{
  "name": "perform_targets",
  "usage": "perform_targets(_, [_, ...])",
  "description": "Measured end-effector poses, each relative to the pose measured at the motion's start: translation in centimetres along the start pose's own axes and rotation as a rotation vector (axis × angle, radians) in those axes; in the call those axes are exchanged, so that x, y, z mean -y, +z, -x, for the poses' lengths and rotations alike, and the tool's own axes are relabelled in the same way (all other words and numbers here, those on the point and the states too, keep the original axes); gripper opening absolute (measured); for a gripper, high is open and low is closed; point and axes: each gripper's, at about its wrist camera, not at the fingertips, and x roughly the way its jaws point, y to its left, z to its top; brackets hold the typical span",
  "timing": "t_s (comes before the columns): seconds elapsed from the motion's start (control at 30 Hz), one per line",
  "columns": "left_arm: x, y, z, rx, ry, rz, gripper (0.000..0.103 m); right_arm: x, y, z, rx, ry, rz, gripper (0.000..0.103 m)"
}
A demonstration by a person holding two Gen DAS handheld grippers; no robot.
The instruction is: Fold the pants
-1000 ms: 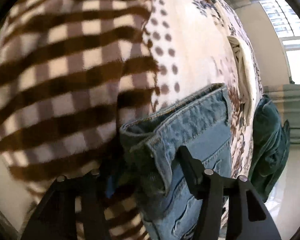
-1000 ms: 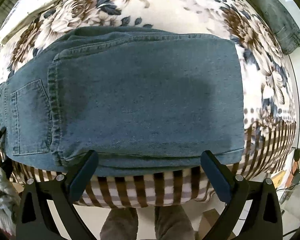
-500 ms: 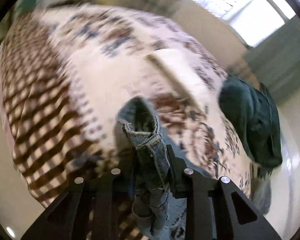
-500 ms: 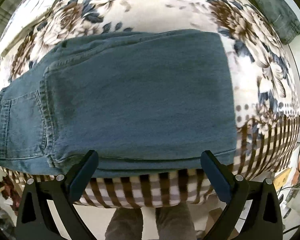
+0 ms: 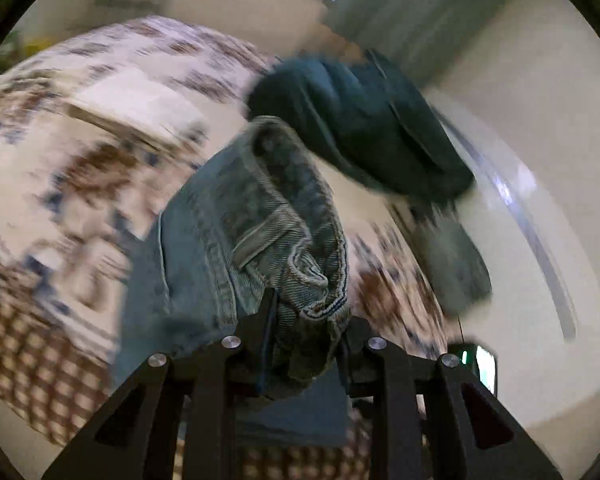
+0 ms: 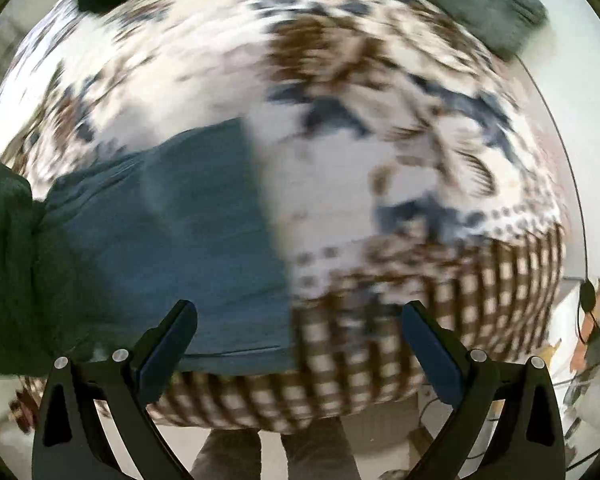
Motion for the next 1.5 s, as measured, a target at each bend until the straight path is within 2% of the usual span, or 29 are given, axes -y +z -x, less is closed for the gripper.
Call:
perform_targets(0.07, [1.9,-1.9,-2.7,-0.071,-0.006,-0.049,0.022,2.6,0.3,-0.3,-0.004,0.005,-0.037,0.103])
perform_targets(0.17, [4.0,-5.0,-7.4,-0.219,0.036,-0.119,0.024,5.2,0.6,-0.5,-0.001,0.059,-0.069,0.103])
perform_targets(0.2, [4.3,-5.9,-9.0,-0.291,0.077,-0.119,0.026,6.1,0.8,-0.5,0.005,0.112,-0.080,0.103])
perform_targets(0.27, [4.3,-6.5,-10.0,-0.350,0.107,-0.097,0.037,6.9,1.1,-0.4,0.012,0.198,-0.095,0.103])
perform_targets(0.3, [4.4,-6.4,-9.8,-0.366,0.091,-0.071,0.042,7.1,1.3,-0.4,0.014,0.248,-0.098,0.103])
perform_targets(0.37, [4.6,-5.8,-8.6,-0.347,0.076,-0.055,0.049,6.6,2.0,-0.6,-0.003,0.372,-0.091,0.103])
perform_targets(0.4, [4.8,-5.3,-7.9,-0.341,0.081,-0.059,0.065,6.1,2.2,-0.6,-0.009,0.418,-0.084,0.103])
perform_targets(0.43, [4.8,-4.7,-6.9,-0.335,0.086,-0.065,0.071,5.1,2.7,-0.8,-0.021,0.487,-0.065,0.103])
perform_targets(0.5, [3.9,-3.6,-5.5,-0.303,0.108,-0.073,0.072,3.2,3.3,-1.5,-0.057,0.547,-0.028,0.103])
perform_targets(0.53, [3.2,-3.0,-5.0,-0.293,0.130,-0.079,0.079,1.8,3.8,-2.5,-0.082,0.592,-0.014,0.103])
perform_targets(0.57, [1.8,-2.6,-4.9,-0.287,0.170,-0.087,0.082,0.8,4.0,-3.1,-0.097,0.600,-0.008,0.103])
perform_targets(0.7, [-3.8,-0.2,-4.2,-0.243,0.379,-0.107,0.084,-3.3,4.6,-8.1,-0.205,0.591,0.006,0.103])
perform_targets(0.73, [-5.2,0.0,-4.3,-0.240,0.414,-0.101,0.084,-4.3,4.5,-9.1,-0.214,0.585,0.013,0.097])
perform_targets(0.77, [-6.8,0.6,-4.1,-0.235,0.453,-0.085,0.084,-4.9,4.2,-9.2,-0.192,0.575,0.022,0.085])
perform_targets(0.8, [-7.8,0.8,-4.0,-0.233,0.473,-0.075,0.083,-5.6,4.1,-9.0,-0.151,0.562,0.039,0.052])
perform_targets(0.83, [-9.2,1.2,-3.7,-0.229,0.504,-0.056,0.083,-6.5,3.8,-8.5,-0.122,0.513,0.070,0.032])
perform_targets(0.87, [-10.1,1.5,-3.4,-0.222,0.521,-0.046,0.083,-6.8,3.5,-8.2,-0.102,0.477,0.084,0.029])
perform_targets(0.9, [-10.8,1.6,-3.2,-0.214,0.535,-0.041,0.083,-7.0,3.0,-7.4,-0.066,0.458,0.086,0.018])
perform_targets(0.93, [-11.2,1.7,-3.2,-0.214,0.543,-0.038,0.083,-7.0,2.8,-6.8,-0.050,0.455,0.084,0.014])
perform_targets(1.03, [-12.0,2.2,-3.4,-0.211,0.550,-0.011,0.083,-5.8,2.6,-4.2,-0.016,0.457,0.044,0.013])
perform_targets(1.13, [-12.1,2.8,-4.0,-0.205,0.519,0.005,0.083,-2.9,3.0,-1.4,0.031,0.425,0.020,0.013])
perform_targets(1.27, [-11.7,3.7,-5.5,-0.230,0.450,0.039,0.083,3.3,3.7,0.5,0.069,0.359,-0.047,0.013])
perform_targets(1.37, [-11.1,4.2,-7.9,-0.260,0.380,0.067,0.083,7.9,4.1,-0.1,0.054,0.303,-0.104,0.013])
perform_targets(1.43, [-10.4,4.4,-10.2,-0.290,0.335,0.073,0.083,9.5,4.2,-1.2,0.037,0.282,-0.128,0.014])
perform_targets(1.47, [-10.2,4.4,-11.3,-0.307,0.319,0.075,0.083,9.9,4.4,-2.1,0.015,0.277,-0.128,0.016])
perform_targets(1.5, [-10.0,4.4,-12.7,-0.329,0.301,0.079,0.083,10.3,4.6,-3.4,-0.035,0.274,-0.134,0.024])
